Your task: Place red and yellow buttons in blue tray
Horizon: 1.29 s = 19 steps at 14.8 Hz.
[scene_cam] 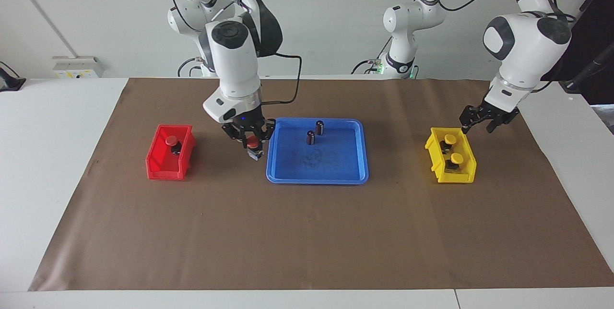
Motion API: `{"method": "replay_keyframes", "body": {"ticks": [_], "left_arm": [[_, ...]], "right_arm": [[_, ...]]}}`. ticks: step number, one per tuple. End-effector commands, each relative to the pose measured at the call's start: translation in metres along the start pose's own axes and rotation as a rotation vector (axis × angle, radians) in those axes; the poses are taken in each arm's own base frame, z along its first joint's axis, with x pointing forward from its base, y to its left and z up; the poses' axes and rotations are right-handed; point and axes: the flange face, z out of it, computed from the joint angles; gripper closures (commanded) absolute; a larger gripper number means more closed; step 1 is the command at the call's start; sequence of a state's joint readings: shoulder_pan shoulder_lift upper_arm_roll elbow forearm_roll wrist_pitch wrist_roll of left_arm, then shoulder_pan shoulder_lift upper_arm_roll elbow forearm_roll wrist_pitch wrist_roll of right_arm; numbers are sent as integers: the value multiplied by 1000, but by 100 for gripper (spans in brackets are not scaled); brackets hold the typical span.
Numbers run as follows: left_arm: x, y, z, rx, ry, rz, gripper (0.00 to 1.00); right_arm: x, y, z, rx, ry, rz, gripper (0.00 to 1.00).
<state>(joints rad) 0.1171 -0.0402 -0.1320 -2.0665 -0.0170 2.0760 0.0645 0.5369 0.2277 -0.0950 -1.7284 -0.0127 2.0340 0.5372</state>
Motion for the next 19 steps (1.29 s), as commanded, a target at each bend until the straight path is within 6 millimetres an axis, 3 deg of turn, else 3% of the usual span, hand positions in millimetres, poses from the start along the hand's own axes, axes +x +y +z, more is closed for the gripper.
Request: {"method": "replay_keyframes", "body": {"ticks": [1, 6, 9, 15, 16, 19], "left_arm": [[10, 18, 25, -4, 9, -3, 23], [17, 14, 47, -9, 5, -8, 30], [19, 9, 58, -10, 7, -10, 32], [19, -1, 73, -11, 21, -22, 35], [19, -1, 73, -11, 22, -20, 35], [18, -6, 76, -11, 16, -30, 35]], "right_arm": [[9, -33, 21, 12, 13, 46, 85], [-16, -92, 68, 14, 28, 59, 82], [-28, -102, 80, 9, 18, 71, 81], [-42, -101, 102, 19, 24, 68, 73], [-43, -101, 102, 21, 26, 76, 70], [-43, -102, 100, 18, 21, 80, 29]]}}
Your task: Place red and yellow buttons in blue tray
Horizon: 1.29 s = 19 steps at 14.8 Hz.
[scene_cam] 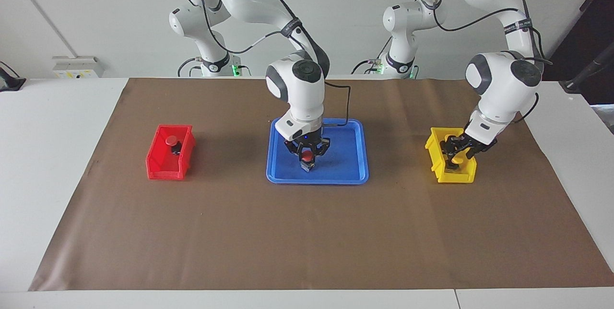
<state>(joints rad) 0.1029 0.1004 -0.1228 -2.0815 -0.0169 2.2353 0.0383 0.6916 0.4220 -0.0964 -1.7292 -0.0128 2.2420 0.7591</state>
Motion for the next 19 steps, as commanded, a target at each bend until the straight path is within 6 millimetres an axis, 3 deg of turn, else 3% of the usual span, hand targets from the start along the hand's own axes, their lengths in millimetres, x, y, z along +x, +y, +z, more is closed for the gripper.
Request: {"method": "replay_keyframes", "body": {"ticks": [1, 3, 4, 6, 7, 8, 9, 11, 13, 15, 16, 19], "left_arm": [[-4, -5, 5, 4, 11, -6, 35], [-9, -6, 11, 7, 25, -6, 35], [-11, -5, 16, 6, 23, -8, 35], [-12, -4, 23, 6, 22, -8, 35], [-12, -4, 23, 6, 25, -13, 43], [-12, -5, 22, 6, 19, -10, 81], [-10, -5, 21, 5, 22, -10, 98], [1, -6, 9, 3, 13, -11, 99], [15, -6, -34, 8, -15, 9, 99], [32, 2, -99, 43, -28, 44, 99], [34, 19, -117, 43, -38, 40, 99], [15, 150, -106, 51, -13, -109, 99]], "right_arm": [[1, 1, -10, 6, 4, 22, 18], [26, 6, -44, -5, 5, 37, 1], [48, 24, -66, -13, 3, 50, 1], [82, 102, -121, -13, -5, 6, 1], [90, 144, -133, -25, -30, -33, 1], [92, 191, -145, -31, -53, -48, 1], [91, 234, -143, -31, -74, -50, 1], [91, 306, -130, -29, -111, -86, 1], [75, 356, -105, -22, -124, -128, 1], [50, 408, -71, -11, -81, -187, 8], [37, 423, -58, -8, -65, -208, 13], [24, 433, -50, -5, -85, -222, 24]]}}
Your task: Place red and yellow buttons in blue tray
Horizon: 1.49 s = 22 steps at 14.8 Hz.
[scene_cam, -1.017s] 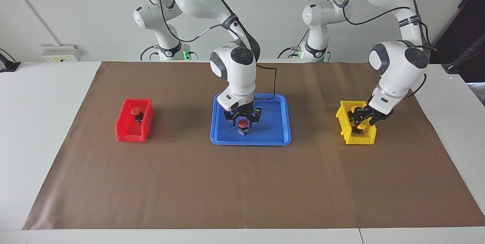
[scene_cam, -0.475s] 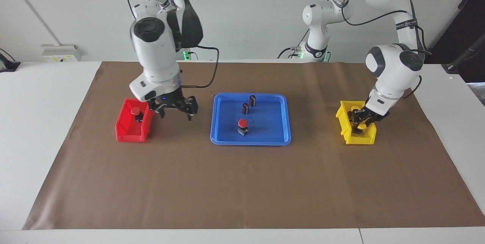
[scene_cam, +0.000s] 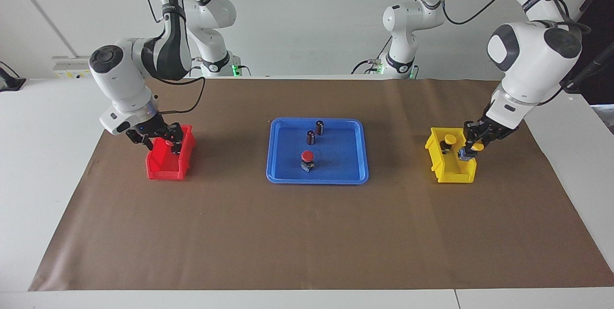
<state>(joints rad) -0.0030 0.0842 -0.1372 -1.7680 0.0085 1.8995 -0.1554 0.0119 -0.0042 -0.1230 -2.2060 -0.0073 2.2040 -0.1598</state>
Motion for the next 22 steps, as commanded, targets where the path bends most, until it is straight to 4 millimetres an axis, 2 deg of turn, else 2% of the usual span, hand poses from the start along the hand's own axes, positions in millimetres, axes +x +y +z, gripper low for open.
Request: {"method": "replay_keyframes", "body": {"ticks": [1, 3, 5, 7, 10, 12, 13, 15, 18, 21, 22], "left_arm": [[-32, 111, 18, 34, -9, -45, 99], [-56, 166, 28, 28, -2, -87, 99], [-83, 219, 50, 14, 6, -100, 98], [-103, 252, 73, 2, 10, -115, 98], [-121, 287, 108, -12, 6, -138, 98], [-124, 296, 118, -16, 7, -139, 98], [-123, 298, 122, -17, 4, -143, 98], [-130, 314, 136, -16, -3, -166, 98], [-128, 319, 154, -10, 9, -164, 95], [-122, 323, 152, -18, 14, -183, 94], [-121, 322, 153, -17, 13, -184, 89]], "right_arm": [[-21, -6, -4, 15, 16, -22, 25], [-27, -6, 1, 17, 13, -32, 26], [-30, 0, 4, 18, 9, -25, 28], [-31, 1, 5, 18, 7, -26, 30], [-28, 2, 10, 13, 26, -29, 33], [-25, 1, 10, 9, 44, -33, 33], [-24, 1, 18, 8, 37, -35, 33], [-21, -1, 19, 5, 53, -36, 33], [-21, -1, 20, 4, 55, -38, 33], [-30, 0, 29, 6, 50, -33, 33], [-32, 1, 32, 4, 58, -33, 33]]}}
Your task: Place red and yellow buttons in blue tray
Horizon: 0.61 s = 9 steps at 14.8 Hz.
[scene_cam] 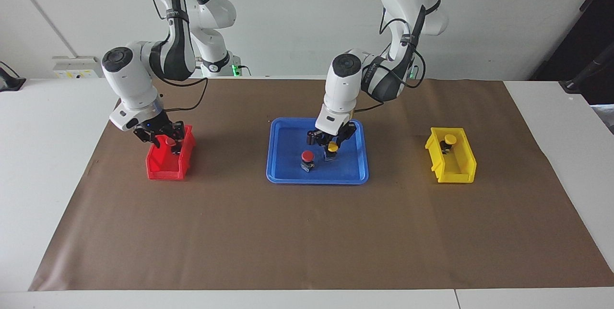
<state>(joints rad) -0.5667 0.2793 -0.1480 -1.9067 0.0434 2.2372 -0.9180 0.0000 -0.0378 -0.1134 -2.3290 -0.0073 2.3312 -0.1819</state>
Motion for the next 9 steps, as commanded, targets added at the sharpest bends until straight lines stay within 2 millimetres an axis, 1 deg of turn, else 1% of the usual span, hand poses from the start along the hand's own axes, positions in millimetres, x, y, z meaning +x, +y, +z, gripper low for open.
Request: {"method": "replay_keyframes", "body": {"ticks": [1, 2, 3, 4, 5, 6, 7, 8, 9], "left_arm": [[7, 2, 4, 10, 27, -15, 72], [8, 0, 5, 16, 25, -14, 45], [9, 0, 3, 19, 23, -16, 35], [11, 1, -2, 16, 27, -17, 27], [15, 0, -6, 33, 28, -7, 10], [17, -6, -11, 80, 39, 18, 0], [26, -19, -17, 121, 37, 36, 0], [39, -35, -30, 134, 31, 48, 0], [50, -46, -44, 139, 29, 66, 0]], "right_arm": [[-11, 3, 7, 7, 20, -13, 33], [-12, 4, 8, 7, 18, -13, 33], [-13, 10, 8, 6, 18, -13, 33], [-15, 12, 8, 6, 17, -20, 33], [-18, 11, 11, 8, 13, -22, 33], [-20, 10, 13, 9, 11, -22, 36], [-22, 9, 15, 10, 7, -22, 39], [-22, 9, 15, 10, 7, -22, 42], [-22, 7, 15, 10, 5, -26, 44]]}}
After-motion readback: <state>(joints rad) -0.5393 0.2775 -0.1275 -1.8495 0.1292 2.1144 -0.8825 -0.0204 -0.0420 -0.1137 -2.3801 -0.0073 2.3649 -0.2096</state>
